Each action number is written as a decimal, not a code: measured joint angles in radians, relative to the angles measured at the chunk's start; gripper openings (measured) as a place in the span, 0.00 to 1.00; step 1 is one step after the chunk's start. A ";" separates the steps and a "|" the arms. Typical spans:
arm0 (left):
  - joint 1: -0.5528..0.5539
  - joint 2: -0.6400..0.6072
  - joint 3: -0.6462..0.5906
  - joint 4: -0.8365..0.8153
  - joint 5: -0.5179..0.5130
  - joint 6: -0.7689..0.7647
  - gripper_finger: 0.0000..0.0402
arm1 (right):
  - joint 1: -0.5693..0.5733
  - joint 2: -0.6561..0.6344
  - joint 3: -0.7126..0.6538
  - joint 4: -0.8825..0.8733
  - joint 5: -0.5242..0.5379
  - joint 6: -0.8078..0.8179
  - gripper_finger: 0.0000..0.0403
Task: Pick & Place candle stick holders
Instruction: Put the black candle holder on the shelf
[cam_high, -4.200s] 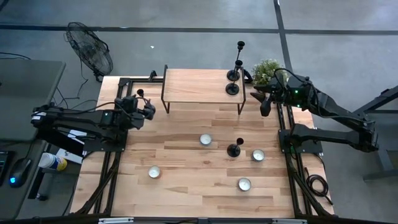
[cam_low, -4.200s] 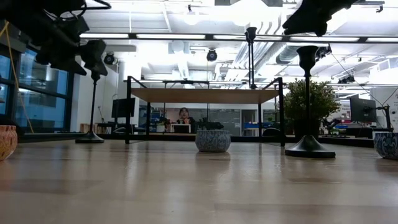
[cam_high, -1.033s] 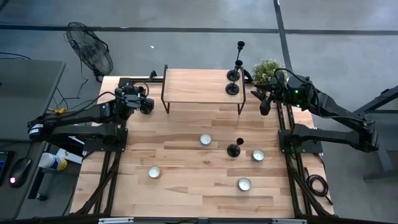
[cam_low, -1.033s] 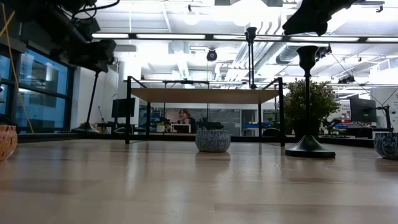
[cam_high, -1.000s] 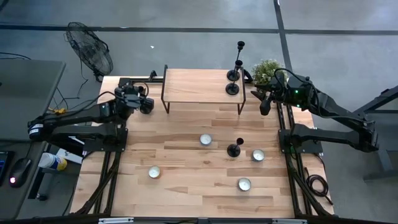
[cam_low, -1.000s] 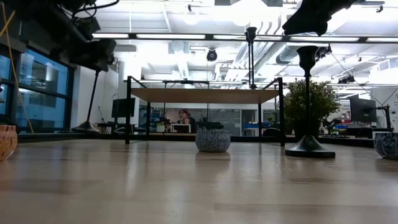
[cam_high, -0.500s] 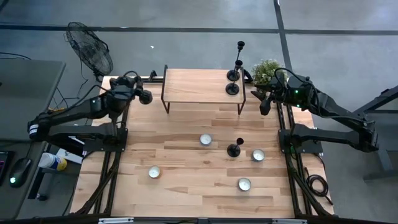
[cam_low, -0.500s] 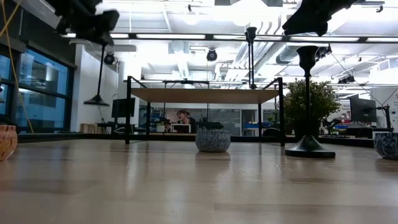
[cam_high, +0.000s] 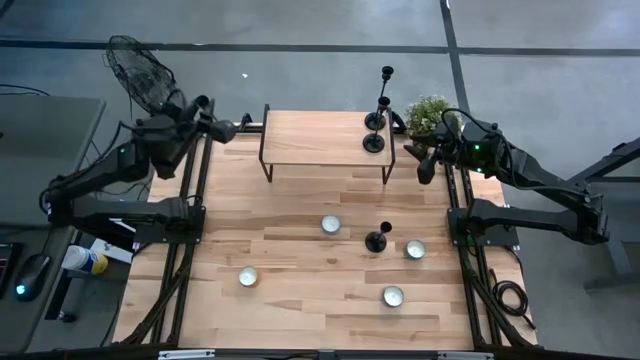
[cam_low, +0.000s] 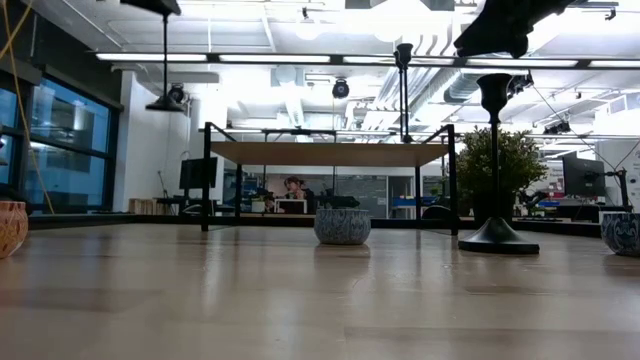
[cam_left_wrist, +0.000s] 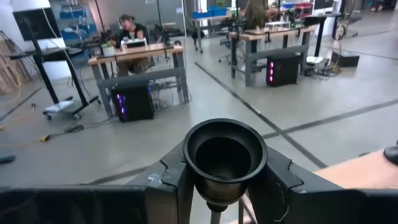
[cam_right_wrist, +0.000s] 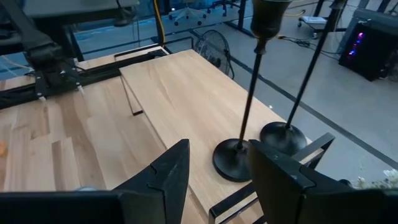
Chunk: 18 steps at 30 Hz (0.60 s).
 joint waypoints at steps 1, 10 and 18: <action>0.000 0.009 0.018 0.001 0.005 0.011 0.29 | 0.000 0.000 0.000 0.000 0.002 0.000 0.38; 0.000 0.129 0.156 0.001 0.177 0.030 0.29 | 0.000 0.000 0.000 0.000 0.004 0.000 0.38; 0.000 0.238 0.252 0.015 0.484 0.034 0.29 | 0.000 0.000 0.000 0.016 -0.117 0.030 0.38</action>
